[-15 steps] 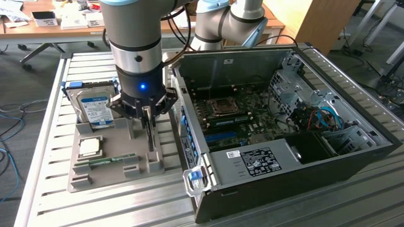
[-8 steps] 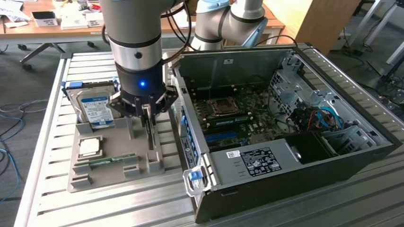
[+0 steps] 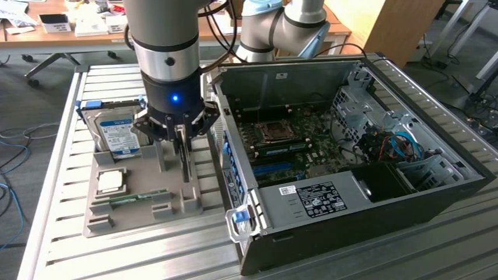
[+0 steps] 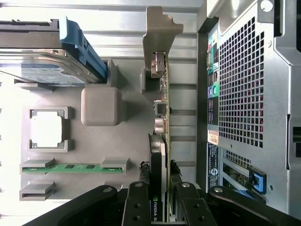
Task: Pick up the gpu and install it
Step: 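Pick up the gpu and move the gpu toward the slot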
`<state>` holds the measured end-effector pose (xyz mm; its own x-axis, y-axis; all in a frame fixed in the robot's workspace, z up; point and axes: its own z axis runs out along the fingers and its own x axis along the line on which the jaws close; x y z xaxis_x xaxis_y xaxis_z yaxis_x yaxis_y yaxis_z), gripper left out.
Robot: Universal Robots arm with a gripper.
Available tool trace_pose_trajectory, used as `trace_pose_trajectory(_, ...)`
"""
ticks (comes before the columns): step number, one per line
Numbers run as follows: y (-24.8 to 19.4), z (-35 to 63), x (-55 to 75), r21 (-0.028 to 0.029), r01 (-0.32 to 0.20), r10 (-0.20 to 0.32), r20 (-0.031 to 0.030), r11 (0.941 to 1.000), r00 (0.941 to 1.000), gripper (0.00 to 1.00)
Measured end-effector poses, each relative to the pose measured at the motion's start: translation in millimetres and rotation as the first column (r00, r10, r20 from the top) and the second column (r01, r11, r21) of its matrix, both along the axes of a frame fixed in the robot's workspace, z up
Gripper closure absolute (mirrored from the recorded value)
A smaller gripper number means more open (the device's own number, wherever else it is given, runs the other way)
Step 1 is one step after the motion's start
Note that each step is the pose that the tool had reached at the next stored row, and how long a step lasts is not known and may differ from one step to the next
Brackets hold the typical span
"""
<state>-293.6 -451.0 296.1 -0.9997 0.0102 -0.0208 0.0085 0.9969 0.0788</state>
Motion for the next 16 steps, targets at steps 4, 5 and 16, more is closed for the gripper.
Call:
trace_pose_trajectory(4,0.0,3.3,0.1,0.0000,0.000,0.000,0.0001,1.0000,1.0000,0.73)
trace_pose_trajectory(5,0.0,4.0,0.1,0.0000,0.000,0.000,0.0001,1.0000,1.0000,0.73)
trace_pose_trajectory(16,0.0,13.7,0.5,0.0000,0.000,0.000,0.0000,1.0000,1.0000,0.73)
